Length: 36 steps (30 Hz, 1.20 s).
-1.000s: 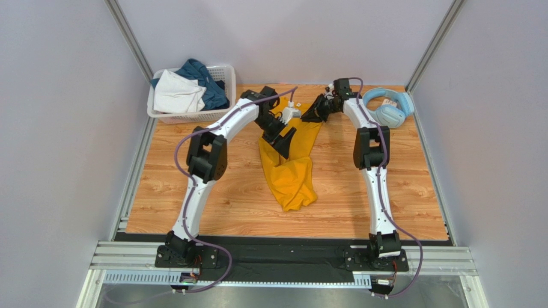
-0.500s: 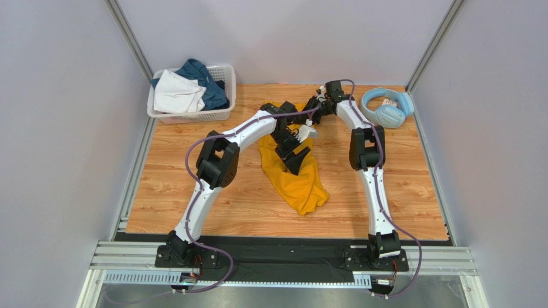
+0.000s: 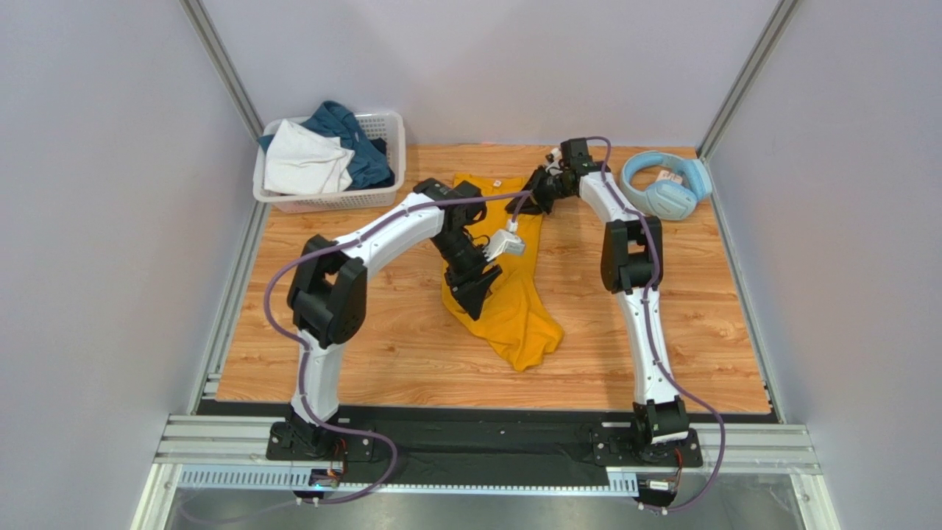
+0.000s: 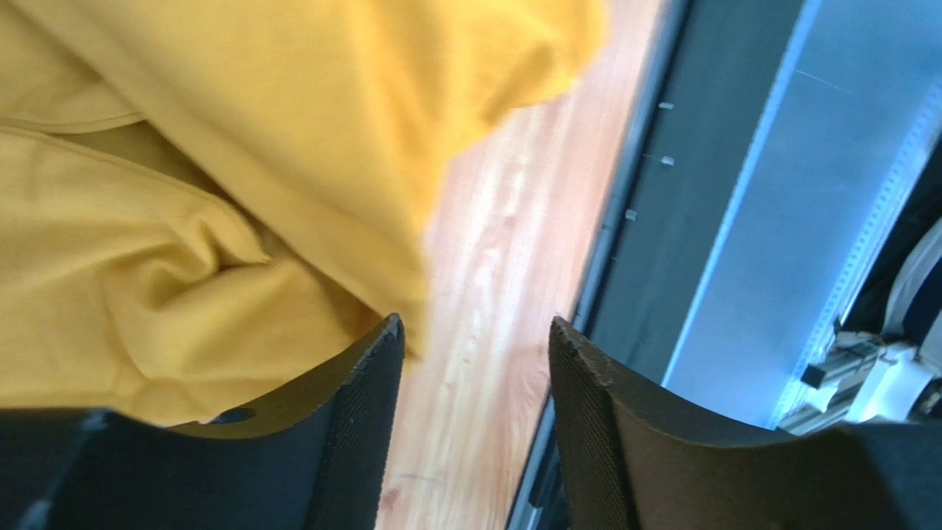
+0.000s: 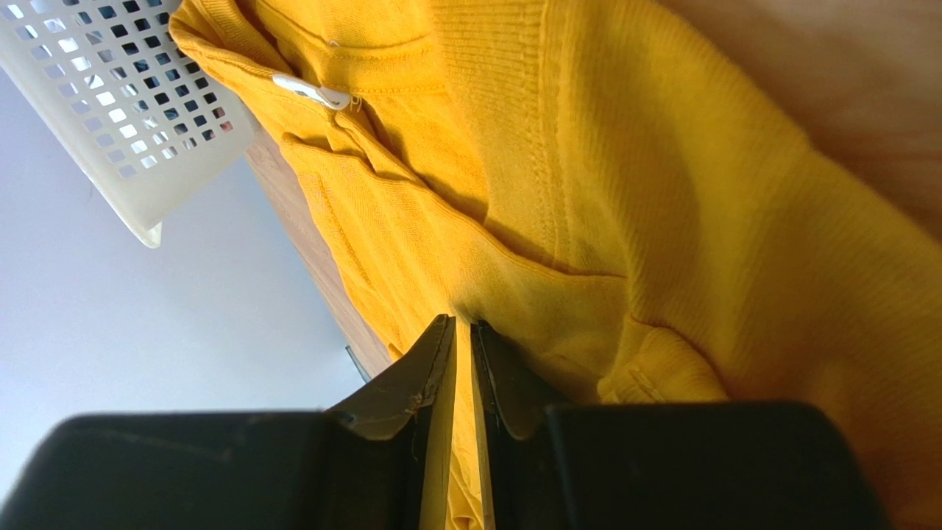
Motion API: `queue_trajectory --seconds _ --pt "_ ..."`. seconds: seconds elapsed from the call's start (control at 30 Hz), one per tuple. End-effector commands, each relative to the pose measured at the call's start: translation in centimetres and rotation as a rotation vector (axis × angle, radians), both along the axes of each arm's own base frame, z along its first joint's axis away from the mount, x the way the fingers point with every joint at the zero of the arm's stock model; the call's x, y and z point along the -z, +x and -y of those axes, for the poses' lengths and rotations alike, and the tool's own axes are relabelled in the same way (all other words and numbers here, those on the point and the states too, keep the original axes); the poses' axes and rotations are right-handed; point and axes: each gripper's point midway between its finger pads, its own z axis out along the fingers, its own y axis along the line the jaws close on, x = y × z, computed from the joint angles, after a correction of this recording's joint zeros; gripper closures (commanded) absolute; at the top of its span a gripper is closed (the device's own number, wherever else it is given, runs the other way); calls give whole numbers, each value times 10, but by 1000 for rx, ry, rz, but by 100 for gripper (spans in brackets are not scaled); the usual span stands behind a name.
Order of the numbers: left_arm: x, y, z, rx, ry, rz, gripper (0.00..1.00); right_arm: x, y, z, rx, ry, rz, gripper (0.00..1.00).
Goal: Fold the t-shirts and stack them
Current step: Fold the tshirt
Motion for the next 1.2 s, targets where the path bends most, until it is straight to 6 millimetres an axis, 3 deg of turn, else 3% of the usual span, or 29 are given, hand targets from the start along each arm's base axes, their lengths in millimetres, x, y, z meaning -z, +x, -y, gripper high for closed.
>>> queue_trajectory --seconds 0.0,0.1,0.13,0.17,0.2,0.3,0.37,0.57,0.77,0.93,1.17 --pt "-76 -38 -7 121 -181 -6 44 2 14 23 75 -86 9 82" --pt "-93 -52 -11 150 -211 -52 43 -1 16 25 85 -81 10 82" --pt "-90 -47 -11 130 -191 -37 37 0 16 24 86 -81 6 82" --pt "-84 -43 -11 99 -171 -19 1 -3 15 22 80 -76 10 82" --pt "-77 -23 2 36 -184 54 0 -1 14 22 81 -76 5 82" --pt "-57 7 15 -12 -173 150 0 3 9 18 70 -80 -8 82" --pt "-42 22 30 -22 -155 117 0 6 7 18 69 -88 -16 82" --pt "-3 37 62 1 -78 91 0 6 4 15 59 -89 -17 83" --pt "7 56 79 -9 -77 156 0 4 4 13 53 -82 -11 83" --pt "4 56 86 -11 -103 143 1 7 1 10 45 -81 -17 84" --pt "2 48 87 10 -127 128 35 9 0 8 43 -77 -23 87"
